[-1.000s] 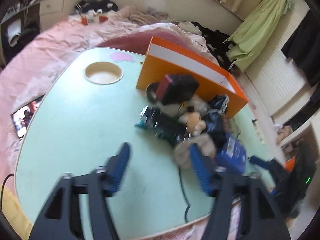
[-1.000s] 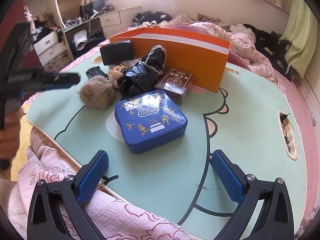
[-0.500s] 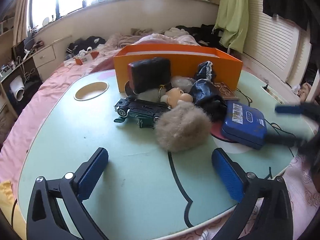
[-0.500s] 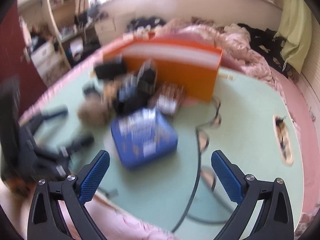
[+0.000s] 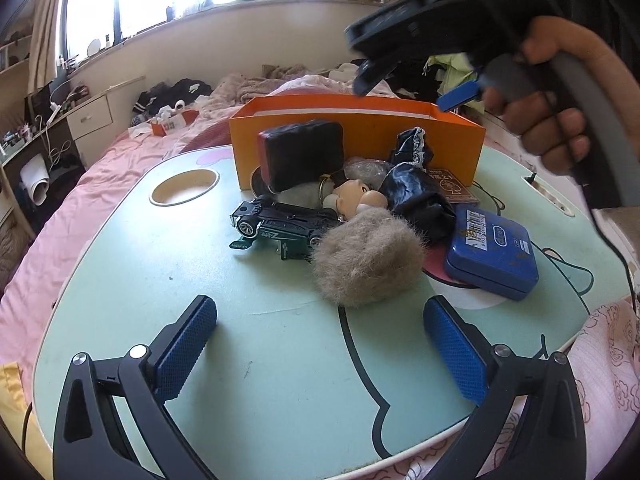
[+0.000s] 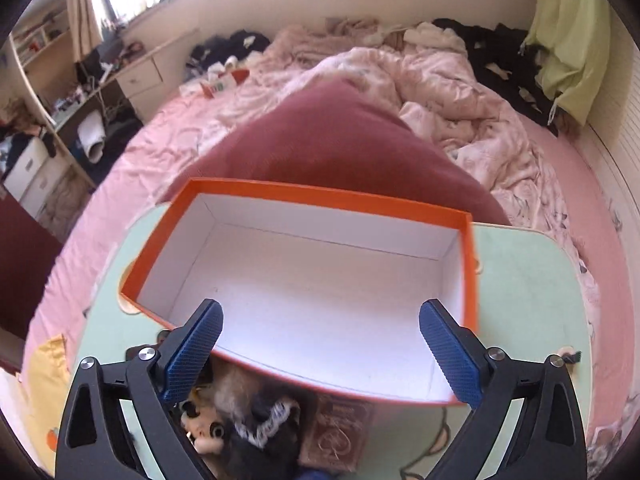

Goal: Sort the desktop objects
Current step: 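Grasp the black-and-red block from the pile with the right gripper and lift it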

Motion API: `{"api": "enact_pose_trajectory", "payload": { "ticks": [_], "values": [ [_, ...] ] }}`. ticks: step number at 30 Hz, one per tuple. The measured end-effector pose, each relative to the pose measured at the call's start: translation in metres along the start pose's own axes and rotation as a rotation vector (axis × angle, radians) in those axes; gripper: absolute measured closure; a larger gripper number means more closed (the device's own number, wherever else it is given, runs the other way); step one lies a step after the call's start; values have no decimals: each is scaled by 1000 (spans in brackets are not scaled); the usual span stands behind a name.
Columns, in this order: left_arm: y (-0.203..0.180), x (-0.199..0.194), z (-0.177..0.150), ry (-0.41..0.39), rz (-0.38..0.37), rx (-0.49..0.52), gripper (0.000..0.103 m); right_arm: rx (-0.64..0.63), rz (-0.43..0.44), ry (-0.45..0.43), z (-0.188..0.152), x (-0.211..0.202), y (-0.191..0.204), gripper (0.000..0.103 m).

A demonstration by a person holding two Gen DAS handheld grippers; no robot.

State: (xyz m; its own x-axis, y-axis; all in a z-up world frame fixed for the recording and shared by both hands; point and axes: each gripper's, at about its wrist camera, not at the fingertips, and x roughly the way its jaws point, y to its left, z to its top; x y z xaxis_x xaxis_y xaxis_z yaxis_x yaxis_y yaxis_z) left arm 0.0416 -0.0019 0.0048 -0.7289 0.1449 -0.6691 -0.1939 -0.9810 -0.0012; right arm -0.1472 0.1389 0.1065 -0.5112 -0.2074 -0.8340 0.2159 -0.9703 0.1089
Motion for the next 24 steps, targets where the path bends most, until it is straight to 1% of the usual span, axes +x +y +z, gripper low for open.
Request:
{"api": "enact_pose_trajectory", "payload": {
  "ticks": [5, 8, 13, 16, 18, 20, 22, 24],
  "values": [
    [0, -1, -1, -9, -3, 1, 0, -67, -43, 10, -9, 9, 16, 4],
    [1, -1, -1, -9, -4, 2, 0, -86, -66, -12, -11, 10, 18, 4],
    [1, -1, -1, -9, -4, 2, 0, -87, -69, -25, -13, 11, 19, 4],
    [1, -1, -1, -9, -4, 2, 0, -94, -55, -25, -10, 9, 19, 4],
    [1, -1, -1, -9, -4, 2, 0, -79, 6, -77, -8, -5, 21, 6],
    [1, -1, -1, -9, -4, 2, 0, -78, 91, -94, -7, -17, 28, 18],
    [1, -1, -1, -9, -4, 2, 0, -99, 181, -64, -9, -23, 38, 26],
    [1, -1, -1, -9, -4, 2, 0, -124, 235, -14, -14, -23, 51, 28]
  ]
}}
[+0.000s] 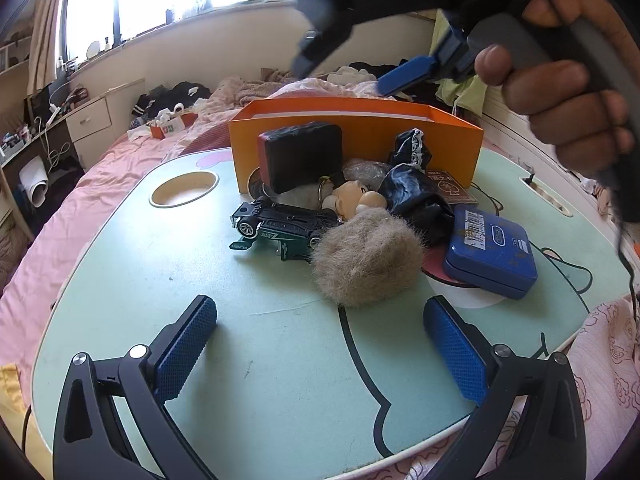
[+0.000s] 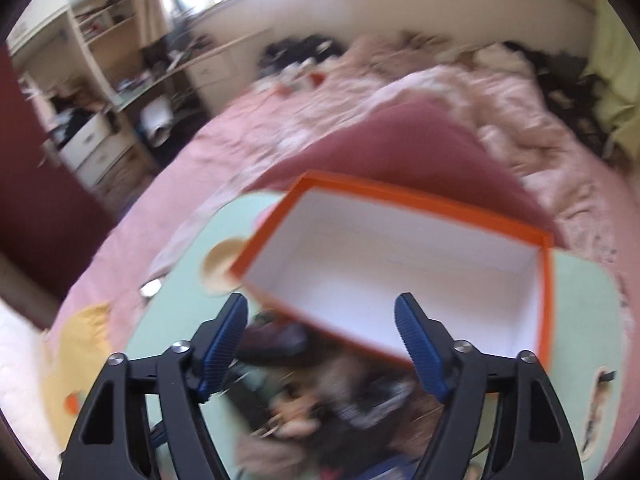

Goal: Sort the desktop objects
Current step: 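Grasp the black-and-red block from the pile with the right gripper and lift it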

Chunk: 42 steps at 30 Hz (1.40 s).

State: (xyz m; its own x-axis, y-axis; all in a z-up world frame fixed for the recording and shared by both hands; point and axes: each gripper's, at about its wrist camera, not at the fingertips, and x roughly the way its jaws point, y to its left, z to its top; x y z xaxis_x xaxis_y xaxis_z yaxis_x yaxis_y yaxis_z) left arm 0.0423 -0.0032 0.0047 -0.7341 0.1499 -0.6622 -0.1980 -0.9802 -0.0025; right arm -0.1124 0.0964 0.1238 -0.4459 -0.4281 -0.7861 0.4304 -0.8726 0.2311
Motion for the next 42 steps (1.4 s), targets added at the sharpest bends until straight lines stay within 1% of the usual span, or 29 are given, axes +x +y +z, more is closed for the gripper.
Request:
{"api": "enact_pose_trajectory", "payload": {
  "ticks": [1, 4, 6, 8, 10, 14, 16, 17, 18, 19, 20, 23, 27, 31, 34, 36, 38, 40, 42],
  "values": [
    [0, 0, 0, 0, 0, 0, 0, -7, 9, 13, -2, 2, 5, 28],
    [0, 0, 0, -1, 0, 0, 0, -41, -6, 40, -11, 9, 18, 27],
    [0, 0, 0, -1, -1, 0, 0, -62, -14, 51, -18, 13, 26, 25],
    [0, 0, 0, -1, 0, 0, 0, -81, -25, 55, -24, 18, 31, 20],
    [0, 0, 0, -1, 0, 0, 0, -103, -51, 59, -28, 25, 34, 18],
    [0, 0, 0, -1, 0, 0, 0, -114, -90, 75, -29, 52, 35, 18],
    [0, 0, 0, -1, 0, 0, 0, -105, -82, 91, -32, 63, 32, 18],
    [0, 0, 0, -1, 0, -1, 0, -112, -82, 86, -32, 66, 32, 20],
    [0, 0, 0, -2, 0, -1, 0, -119, -92, 77, -33, 66, 33, 25],
    [0, 0, 0, -2, 0, -1, 0, -128, -107, 59, -34, 65, 35, 41],
    [0, 0, 0, -2, 0, -1, 0, -135, -107, 55, -35, 63, 36, 43],
    [-1, 1, 1, -2, 0, 0, 0, -114, -50, 34, -34, 51, 34, 43],
    [-1, 1, 1, -3, 0, 0, 0, -132, -5, -22, -34, 29, 41, 43],
    [-1, 1, 1, -3, 0, 0, 0, -159, 17, -69, -35, 7, 49, 43],
    [-1, 1, 1, -3, 0, -1, 0, -146, 35, -110, -30, -10, 46, 43],
    [-1, 1, 1, -3, 0, -1, 0, -125, 31, -156, -22, -25, 37, 43],
    [-1, 1, 1, -4, 0, -1, 0, -97, 0, -195, -11, -34, 24, 43],
    [-1, 1, 1, -4, 0, -1, 0, -42, -31, -206, -1, -35, 7, 43],
    [-1, 1, 1, -4, 0, -1, 0, 20, -56, -195, 7, -30, -13, 43]
  ]
}}
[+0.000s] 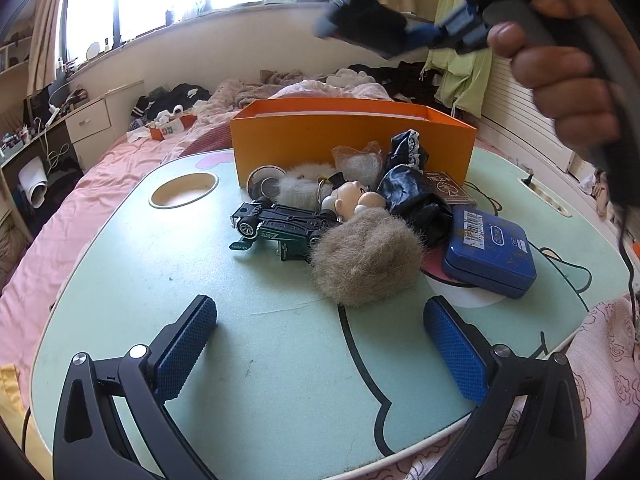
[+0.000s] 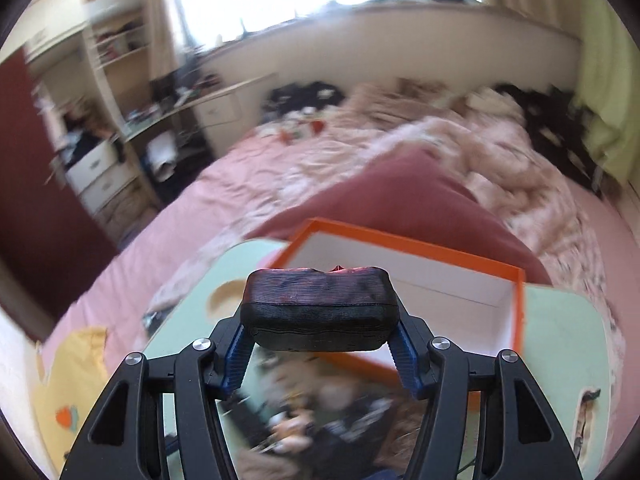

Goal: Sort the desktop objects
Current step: 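Grasp the black-and-red block from the pile with the right gripper and lift it, then lower the block into the orange box with the right gripper while the left drops the plush in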

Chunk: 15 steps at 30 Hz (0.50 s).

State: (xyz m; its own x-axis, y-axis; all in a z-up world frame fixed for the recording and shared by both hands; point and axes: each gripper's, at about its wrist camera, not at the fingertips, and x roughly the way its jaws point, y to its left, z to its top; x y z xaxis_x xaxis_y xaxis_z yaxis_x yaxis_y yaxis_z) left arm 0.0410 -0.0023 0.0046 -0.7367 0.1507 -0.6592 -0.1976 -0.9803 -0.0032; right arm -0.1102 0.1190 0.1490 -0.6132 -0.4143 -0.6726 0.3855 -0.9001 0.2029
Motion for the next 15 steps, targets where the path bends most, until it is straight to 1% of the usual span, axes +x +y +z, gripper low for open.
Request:
{"api": "enact_pose_trajectory", "payload": {
  "ticks": [3, 5, 7, 10, 13, 15],
  "values": [
    [0, 0, 0, 0, 0, 0, 0, 61, -70, 37, 2, 18, -26, 43],
    [0, 0, 0, 0, 0, 0, 0, 92, -86, 56, -2, 25, -39, 43],
    [0, 0, 0, 0, 1, -1, 0, 113, -81, 65, -7, 28, -45, 43],
    [0, -2, 0, -9, -2, -4, 0, 125, -63, 53, -12, 22, -47, 43],
    [5, -7, -1, -35, -38, -27, 0, 101, -50, 20, -18, 2, -41, 43],
    [10, -13, -1, -69, -67, -47, 1, 86, -37, -5, -22, -11, -40, 43]
  ]
}}
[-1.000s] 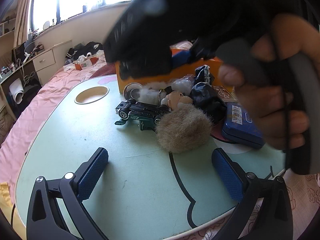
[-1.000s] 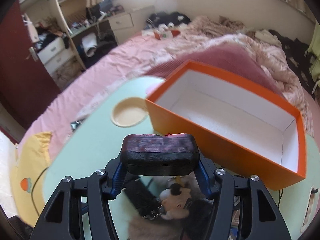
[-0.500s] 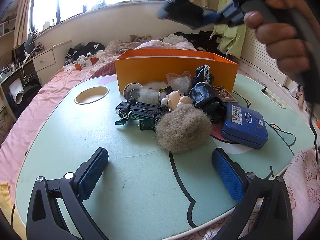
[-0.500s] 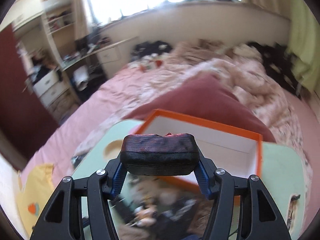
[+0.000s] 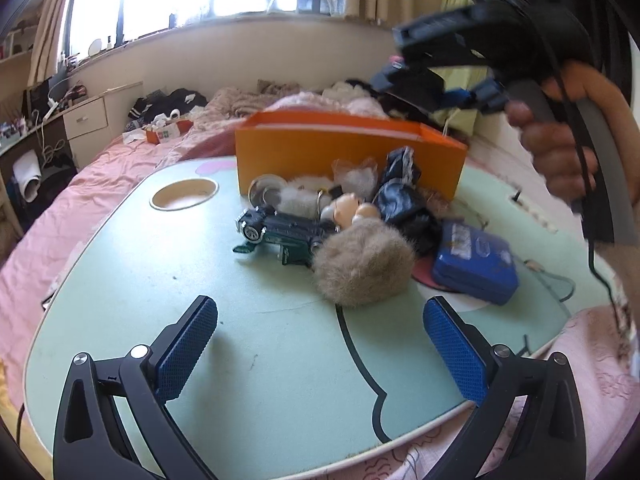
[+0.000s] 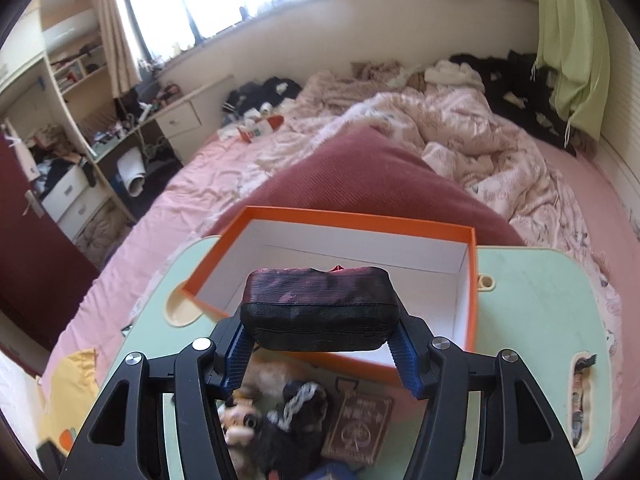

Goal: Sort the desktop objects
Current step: 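Lower the block into the orange box with the right gripper while the left drops the plush in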

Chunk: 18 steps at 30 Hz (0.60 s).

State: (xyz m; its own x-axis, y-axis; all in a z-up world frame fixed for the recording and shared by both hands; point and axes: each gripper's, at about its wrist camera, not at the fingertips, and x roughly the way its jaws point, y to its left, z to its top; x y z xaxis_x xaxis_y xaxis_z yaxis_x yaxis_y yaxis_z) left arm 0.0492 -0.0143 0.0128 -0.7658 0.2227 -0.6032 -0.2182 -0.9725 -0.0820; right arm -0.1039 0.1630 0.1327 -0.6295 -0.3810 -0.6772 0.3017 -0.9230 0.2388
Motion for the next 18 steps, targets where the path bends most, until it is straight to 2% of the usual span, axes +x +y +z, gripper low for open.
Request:
{"api": "enact_pose_trajectory", "payload": {
  "ticks": [1, 3, 6, 11, 18],
  "values": [
    [1, -2, 0, -13, -17, -3, 3, -7, 8, -13, -3, -8, 0, 43],
    [0, -4, 2, -26, -36, 3, 17, -26, 21, -41, -13, -27, -2, 43],
    [-7, -5, -1, -25, -63, 24, 30, -44, 40, -69, -30, -52, -8, 43],
    [-8, 3, 7, 1, -61, 18, 30, 3, 68, -78, -63, -81, -32, 43],
    [-22, 20, 21, 74, -75, 59, 30, 75, 66, -78, -77, -89, -58, 43]
  ]
}}
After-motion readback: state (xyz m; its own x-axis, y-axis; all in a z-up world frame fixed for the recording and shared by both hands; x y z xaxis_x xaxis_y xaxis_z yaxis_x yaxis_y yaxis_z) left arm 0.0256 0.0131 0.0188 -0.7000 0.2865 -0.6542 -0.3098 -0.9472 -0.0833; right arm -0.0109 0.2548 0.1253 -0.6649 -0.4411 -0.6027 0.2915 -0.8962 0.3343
